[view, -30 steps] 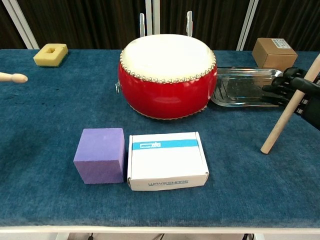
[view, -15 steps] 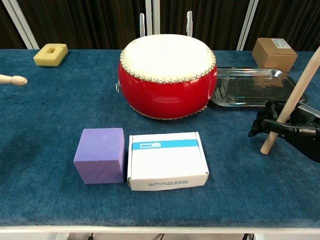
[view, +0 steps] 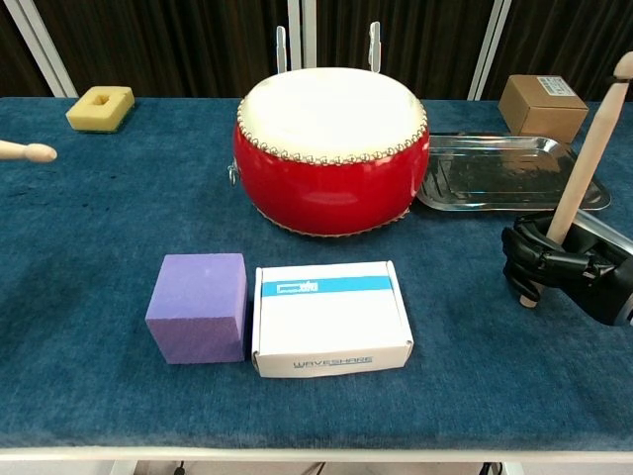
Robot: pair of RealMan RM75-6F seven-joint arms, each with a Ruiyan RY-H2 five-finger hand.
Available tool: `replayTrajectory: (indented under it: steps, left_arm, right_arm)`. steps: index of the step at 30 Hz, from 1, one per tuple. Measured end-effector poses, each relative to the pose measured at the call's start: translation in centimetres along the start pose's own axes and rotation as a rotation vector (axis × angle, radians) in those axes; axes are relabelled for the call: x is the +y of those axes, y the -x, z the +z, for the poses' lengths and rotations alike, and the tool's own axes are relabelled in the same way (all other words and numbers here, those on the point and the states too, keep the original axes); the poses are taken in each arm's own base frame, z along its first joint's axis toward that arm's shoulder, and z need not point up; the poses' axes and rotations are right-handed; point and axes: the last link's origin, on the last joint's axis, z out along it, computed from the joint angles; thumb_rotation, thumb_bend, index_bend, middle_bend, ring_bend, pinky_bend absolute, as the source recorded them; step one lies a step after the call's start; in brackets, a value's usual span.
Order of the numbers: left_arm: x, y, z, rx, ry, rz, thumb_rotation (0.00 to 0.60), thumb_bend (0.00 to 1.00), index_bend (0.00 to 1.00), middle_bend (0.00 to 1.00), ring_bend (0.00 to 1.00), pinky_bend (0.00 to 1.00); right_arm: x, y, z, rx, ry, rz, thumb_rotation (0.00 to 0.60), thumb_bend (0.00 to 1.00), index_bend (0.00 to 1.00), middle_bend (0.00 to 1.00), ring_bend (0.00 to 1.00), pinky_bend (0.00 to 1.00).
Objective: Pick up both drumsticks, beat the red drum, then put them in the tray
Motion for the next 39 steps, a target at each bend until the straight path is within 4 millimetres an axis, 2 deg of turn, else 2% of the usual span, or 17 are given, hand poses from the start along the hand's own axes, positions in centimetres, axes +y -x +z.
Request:
replayTrajectory:
  steps: [6, 12, 15, 22, 26, 31, 35, 39]
  left_arm:
    - [0.1, -0.6, 0.7, -0.005, 0.029, 0.055, 0.600, 0.64, 0.99, 1.00, 1.00, 1.00]
    - [0.7, -1.6, 2.1, -0.019, 0.072, 0.098, 0.600, 0.64, 0.99, 1.00, 1.00, 1.00]
    - [1.3, -2.1, 3.3, -0.031, 0.097, 0.112, 0.600, 0.64, 0.99, 1.00, 1.00, 1.00]
    - [3.8, -2.7, 7.3, -0.039, 0.121, 0.115, 0.600, 0.64, 0.98, 1.00, 1.00, 1.00]
    - [5.5, -2.4, 10.1, -0.051, 0.106, 0.108, 0.600, 0.64, 0.98, 1.00, 1.00, 1.00]
    - [7.5, -1.5, 13.4, -0.070, 0.072, 0.062, 0.600, 0.64, 0.98, 1.00, 1.00, 1.00]
    - [8.8, -0.7, 15.3, -0.093, 0.053, 0.046, 0.600, 0.64, 0.98, 1.00, 1.00, 1.00]
    - [9.7, -0.3, 16.2, -0.099, 0.053, 0.048, 0.600, 0.64, 0.98, 1.00, 1.00, 1.00]
  right_arm:
    - [-1.3, -0.5, 0.1, -0.037, -0.025, -0.206, 0.600, 0.90, 1.00, 1.00, 1.00, 1.00]
    - [-4.8, -2.1, -0.2, -0.070, -0.018, -0.557, 0.600, 0.93, 1.00, 1.00, 1.00, 1.00]
    - [-7.8, -3.0, -0.5, -0.082, 0.003, -0.753, 0.600, 0.93, 1.00, 1.00, 1.00, 1.00]
    - [-17.2, -4.7, -0.1, -0.080, 0.121, -1.174, 0.600, 0.92, 1.00, 1.00, 1.00, 1.00]
    - [-19.8, -5.5, 1.8, -0.069, 0.213, -1.339, 0.600, 0.92, 1.00, 1.00, 1.00, 1.00]
    - [-21.8, -5.0, 5.5, -0.051, 0.284, -1.484, 0.600, 0.92, 1.00, 1.00, 1.00, 1.00]
    - [-22.4, -3.9, 8.4, -0.034, 0.324, -1.507, 0.600, 0.92, 1.00, 1.00, 1.00, 1.00]
    - [-22.4, -2.1, 11.9, -0.028, 0.342, -1.502, 0.600, 0.92, 1.00, 1.00, 1.00, 1.00]
